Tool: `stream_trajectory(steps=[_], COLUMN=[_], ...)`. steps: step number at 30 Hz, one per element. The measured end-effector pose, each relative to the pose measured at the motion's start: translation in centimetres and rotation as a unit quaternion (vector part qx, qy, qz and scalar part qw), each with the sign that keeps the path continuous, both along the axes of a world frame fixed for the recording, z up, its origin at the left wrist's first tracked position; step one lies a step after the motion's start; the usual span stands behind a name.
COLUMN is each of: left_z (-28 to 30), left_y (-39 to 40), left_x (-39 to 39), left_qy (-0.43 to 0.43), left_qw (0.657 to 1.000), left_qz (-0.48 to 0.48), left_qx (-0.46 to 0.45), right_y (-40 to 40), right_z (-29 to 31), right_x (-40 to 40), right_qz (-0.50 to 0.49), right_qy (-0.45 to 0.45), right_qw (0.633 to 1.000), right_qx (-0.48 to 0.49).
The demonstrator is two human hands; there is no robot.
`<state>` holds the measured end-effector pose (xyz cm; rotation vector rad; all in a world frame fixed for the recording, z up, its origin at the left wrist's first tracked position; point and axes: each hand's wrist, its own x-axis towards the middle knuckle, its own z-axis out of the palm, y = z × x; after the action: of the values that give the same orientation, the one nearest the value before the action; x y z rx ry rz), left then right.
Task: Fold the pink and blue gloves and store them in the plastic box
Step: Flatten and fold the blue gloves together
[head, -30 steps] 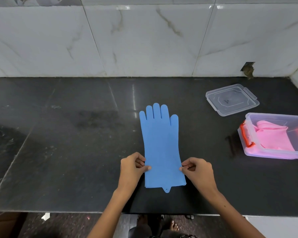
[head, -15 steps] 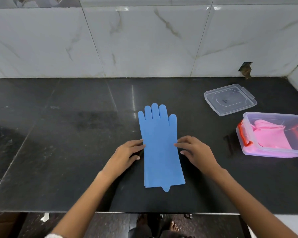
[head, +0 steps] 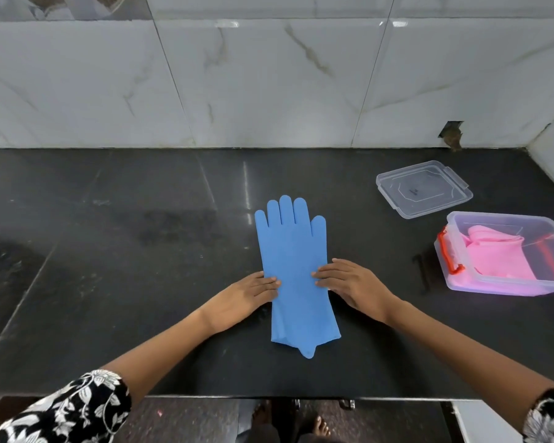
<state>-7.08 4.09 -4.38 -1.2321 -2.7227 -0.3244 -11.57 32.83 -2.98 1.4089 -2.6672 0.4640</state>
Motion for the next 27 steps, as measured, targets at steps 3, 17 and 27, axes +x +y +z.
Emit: stream_trajectory(steps=[3, 17, 27], left_z=[0.4, 1.3, 1.1], left_y=[0.6, 6.3, 7.3], left_x=[0.8, 0.1, 0.2], left_qy=[-0.032, -0.162, -0.086], left_qw=[0.991, 0.763, 0.797], left_qz=[0.066, 0.536, 0.537], left_qx=[0.115, 0.323, 0.263], right_y=[0.1, -4.1, -5.4], right_z=[0.1, 1.2, 0.6], right_x=[0.5, 0.5, 2.1], right_qz=[-0.038, -0.379, -0.411], right_qy=[-0.053, -0.32, -0.097], right_qw=[0.997, 0.844, 0.899], right_qx=[-0.032, -0.204, -0.117])
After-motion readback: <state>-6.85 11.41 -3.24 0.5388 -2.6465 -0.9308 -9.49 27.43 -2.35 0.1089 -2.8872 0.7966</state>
